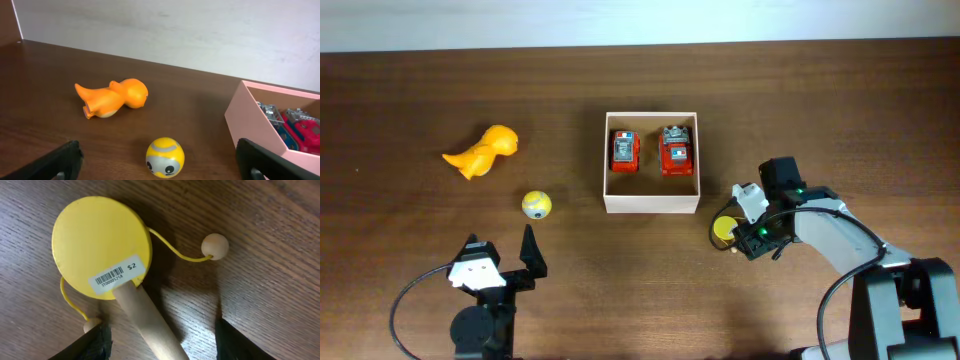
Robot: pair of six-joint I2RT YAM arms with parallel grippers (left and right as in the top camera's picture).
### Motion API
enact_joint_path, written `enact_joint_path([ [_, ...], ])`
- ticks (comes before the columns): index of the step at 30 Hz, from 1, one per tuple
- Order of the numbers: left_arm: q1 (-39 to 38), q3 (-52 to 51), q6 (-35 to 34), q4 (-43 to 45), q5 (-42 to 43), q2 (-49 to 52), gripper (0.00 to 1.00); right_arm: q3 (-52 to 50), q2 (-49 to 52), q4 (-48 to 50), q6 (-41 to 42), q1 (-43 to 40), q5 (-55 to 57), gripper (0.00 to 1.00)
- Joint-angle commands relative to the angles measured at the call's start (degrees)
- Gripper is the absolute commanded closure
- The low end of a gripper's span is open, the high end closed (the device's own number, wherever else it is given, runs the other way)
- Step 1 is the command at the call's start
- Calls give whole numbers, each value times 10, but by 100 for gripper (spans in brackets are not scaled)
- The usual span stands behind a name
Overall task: Pack container
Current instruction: 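Lower the right gripper and grasp the rattle drum's wooden handle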
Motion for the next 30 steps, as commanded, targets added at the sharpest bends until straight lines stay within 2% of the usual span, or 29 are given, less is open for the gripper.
enact_joint_path([
  [1,3,-3,9,2,2,-5,1,-18,7,5,28,-2,3,40],
  [2,3,-3,9,2,2,-5,1,-18,7,8,44,-2,3,43],
  [7,3,-3,9,2,2,-5,1,-18,7,14,125,-2,-6,45],
  [10,3,-3,9,2,2,-5,1,-18,7,14,183,-2,-6,55],
  [13,3,-3,9,2,2,-5,1,-18,7,14,224,-1,-8,59],
  [21,3,-3,9,2,2,-5,1,-18,7,9,226,-1,-11,67],
  [30,3,-3,9,1,2,-5,1,-18,7,5,226,-1,-89,71],
])
